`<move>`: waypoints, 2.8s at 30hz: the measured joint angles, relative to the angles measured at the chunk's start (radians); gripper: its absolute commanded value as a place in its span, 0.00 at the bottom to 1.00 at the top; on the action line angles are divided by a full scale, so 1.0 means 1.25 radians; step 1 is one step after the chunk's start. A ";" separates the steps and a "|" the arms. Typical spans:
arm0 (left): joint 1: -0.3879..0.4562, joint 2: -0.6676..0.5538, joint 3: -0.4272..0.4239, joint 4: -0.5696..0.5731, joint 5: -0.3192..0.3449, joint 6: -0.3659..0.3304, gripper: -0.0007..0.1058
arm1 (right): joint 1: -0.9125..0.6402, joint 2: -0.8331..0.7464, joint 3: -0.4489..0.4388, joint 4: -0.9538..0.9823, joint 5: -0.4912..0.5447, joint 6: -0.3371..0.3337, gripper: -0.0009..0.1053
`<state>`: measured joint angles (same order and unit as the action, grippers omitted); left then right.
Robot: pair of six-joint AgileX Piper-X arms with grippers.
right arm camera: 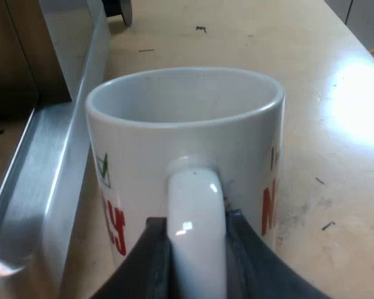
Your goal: Remove mug from coffee machine
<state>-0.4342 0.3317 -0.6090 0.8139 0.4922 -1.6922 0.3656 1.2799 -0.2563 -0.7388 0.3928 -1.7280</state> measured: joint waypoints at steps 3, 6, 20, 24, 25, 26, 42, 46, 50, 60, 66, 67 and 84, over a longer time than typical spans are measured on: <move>0.000 0.000 0.000 0.000 0.000 0.000 0.82 | 0.000 0.056 0.000 -0.060 0.000 -0.005 0.01; 0.000 0.000 0.000 0.000 0.000 0.000 0.82 | 0.000 0.100 -0.002 -0.106 0.000 -0.011 0.01; 0.000 0.000 0.000 0.000 0.000 0.000 0.82 | 0.000 0.178 -0.006 -0.155 0.013 -0.011 0.01; 0.000 0.000 0.000 0.000 0.000 0.000 0.82 | 0.000 0.178 -0.006 -0.149 0.013 -0.011 0.04; 0.000 0.000 0.000 0.000 0.000 0.000 0.82 | 0.000 0.178 -0.006 -0.149 0.013 -0.011 0.10; 0.000 0.000 0.000 0.000 0.000 0.000 0.82 | 0.000 0.178 -0.006 -0.149 0.013 -0.011 0.12; 0.000 0.000 0.000 0.000 0.000 0.000 0.82 | 0.000 0.125 -0.006 0.066 -0.048 0.014 0.50; 0.000 0.000 0.000 0.000 0.000 0.000 0.82 | 0.000 0.051 -0.006 0.186 -0.063 0.018 0.50; 0.000 0.000 0.000 0.000 0.000 0.000 0.82 | 0.000 -0.032 -0.006 0.318 -0.106 0.019 0.50; 0.000 0.000 0.000 0.000 0.000 0.000 0.82 | 0.000 -0.323 -0.028 0.663 -0.131 0.025 0.50; 0.000 0.000 0.000 0.000 -0.083 -0.021 0.82 | 0.000 -0.422 -0.127 0.919 -0.142 0.025 0.50; 0.000 0.000 0.000 0.000 -0.086 -0.023 0.82 | 0.000 -0.435 -0.155 0.972 -0.153 0.025 0.50; 0.000 0.066 -0.022 0.000 -0.156 -0.141 0.82 | 0.000 -0.446 -0.474 1.221 -0.211 0.025 0.50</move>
<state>-0.4342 0.4137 -0.6360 0.8139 0.2970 -1.8688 0.3656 0.7222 -0.8486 0.7874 0.1284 -1.6973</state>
